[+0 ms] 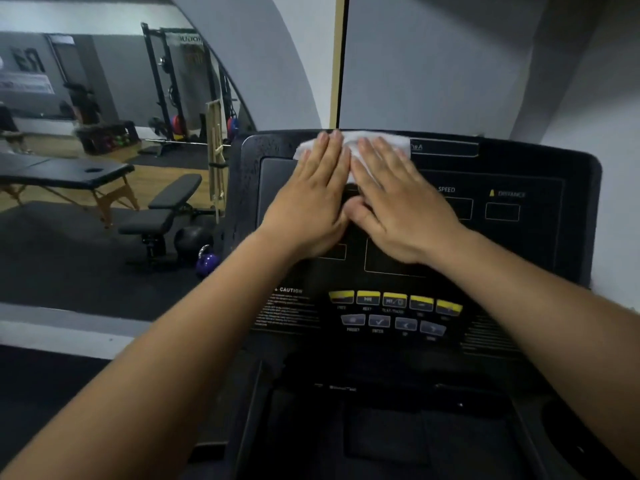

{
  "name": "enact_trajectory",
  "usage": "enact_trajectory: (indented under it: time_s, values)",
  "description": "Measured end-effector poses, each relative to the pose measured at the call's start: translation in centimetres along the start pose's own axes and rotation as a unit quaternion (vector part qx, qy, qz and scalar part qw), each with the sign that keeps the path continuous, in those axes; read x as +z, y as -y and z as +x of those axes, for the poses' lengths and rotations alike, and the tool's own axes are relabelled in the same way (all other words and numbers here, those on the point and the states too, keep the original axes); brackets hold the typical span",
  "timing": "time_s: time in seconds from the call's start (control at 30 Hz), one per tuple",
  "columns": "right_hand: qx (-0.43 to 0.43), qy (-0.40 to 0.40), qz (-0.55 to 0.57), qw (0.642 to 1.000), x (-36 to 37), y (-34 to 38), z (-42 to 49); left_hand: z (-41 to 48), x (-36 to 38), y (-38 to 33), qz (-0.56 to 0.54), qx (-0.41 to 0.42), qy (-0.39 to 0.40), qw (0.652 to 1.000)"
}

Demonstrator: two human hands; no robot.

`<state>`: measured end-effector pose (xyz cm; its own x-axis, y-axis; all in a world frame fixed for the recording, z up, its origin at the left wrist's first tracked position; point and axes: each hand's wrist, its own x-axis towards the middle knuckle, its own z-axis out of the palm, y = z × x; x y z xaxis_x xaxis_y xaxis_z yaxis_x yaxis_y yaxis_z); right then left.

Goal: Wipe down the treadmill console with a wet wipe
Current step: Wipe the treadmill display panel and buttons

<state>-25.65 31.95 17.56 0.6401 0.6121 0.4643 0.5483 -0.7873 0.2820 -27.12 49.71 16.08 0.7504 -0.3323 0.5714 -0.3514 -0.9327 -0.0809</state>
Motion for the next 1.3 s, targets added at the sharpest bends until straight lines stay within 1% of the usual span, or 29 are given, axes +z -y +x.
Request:
enact_trajectory:
  time_s: [0.1, 0.2, 0.3, 0.4, 0.5, 0.57, 0.67, 0.77, 0.83, 0.9, 0.93, 1.0, 1.07, 1.2, 1.3]
  values:
    - [0.007, 0.010, 0.007, 1.000, 0.6, 0.9, -1.1, -1.3, 0.6, -0.4, -0.018, 0.008, 0.010, 1.000]
    - [-0.027, 0.013, 0.016, 0.999, 2.9, 3.2, -6.5, -7.2, 2.6, -2.3, -0.026, 0.045, 0.016, 0.999]
    - [-0.056, 0.037, 0.019, 0.998, 5.2, 5.1, -11.2, -11.2, 4.0, -3.4, 0.001, 0.065, 0.034, 0.997]
    - [-0.049, 0.019, 0.022, 0.998, 5.0, 4.2, -9.0, -8.6, 3.6, -2.4, 0.031, 0.080, 0.018, 0.996]
    - [-0.002, -0.008, -0.012, 1.000, 2.7, 1.7, -3.5, -2.5, 1.6, -0.7, 0.043, 0.062, -0.001, 0.997]
    - [0.019, -0.013, -0.032, 0.999, 1.3, 0.1, -0.8, 0.9, 0.0, 0.1, 0.043, 0.054, 0.001, 0.998]
    - [0.016, -0.011, -0.027, 0.999, 0.9, -0.4, -0.7, 1.4, -0.4, 0.1, 0.037, 0.046, 0.014, 0.998]
    - [-0.017, 0.006, 0.005, 1.000, 2.4, 1.5, -5.4, -4.1, 2.0, -1.8, 0.026, 0.067, 0.015, 0.997]
    - [-0.058, 0.035, 0.021, 0.997, 4.5, 3.5, -10.8, -9.9, 4.0, -3.5, 0.008, 0.104, 0.043, 0.994]
    - [-0.099, 0.075, 0.028, 0.992, 6.3, 5.5, -16.1, -15.1, 5.4, -4.8, 0.011, 0.150, 0.089, 0.985]
    - [-0.115, 0.089, 0.028, 0.989, 7.0, 6.0, -17.8, -16.8, 5.8, -5.2, 0.016, 0.166, 0.107, 0.980]
    - [-0.138, 0.097, 0.026, 0.985, 7.5, 5.7, -18.4, -17.4, 6.0, -5.0, 0.023, 0.186, 0.116, 0.975]
    - [-0.129, 0.089, 0.032, 0.987, 6.7, 4.4, -16.1, -15.3, 5.5, -4.2, 0.032, 0.181, 0.100, 0.978]
    - [-0.075, 0.054, 0.033, 0.995, 4.3, 1.5, -10.5, -9.9, 3.4, -2.9, 0.016, 0.113, 0.050, 0.992]
    - [-0.080, 0.057, 0.034, 0.995, 4.4, 1.5, -11.1, -10.8, 3.6, -3.3, -0.006, 0.115, 0.055, 0.992]
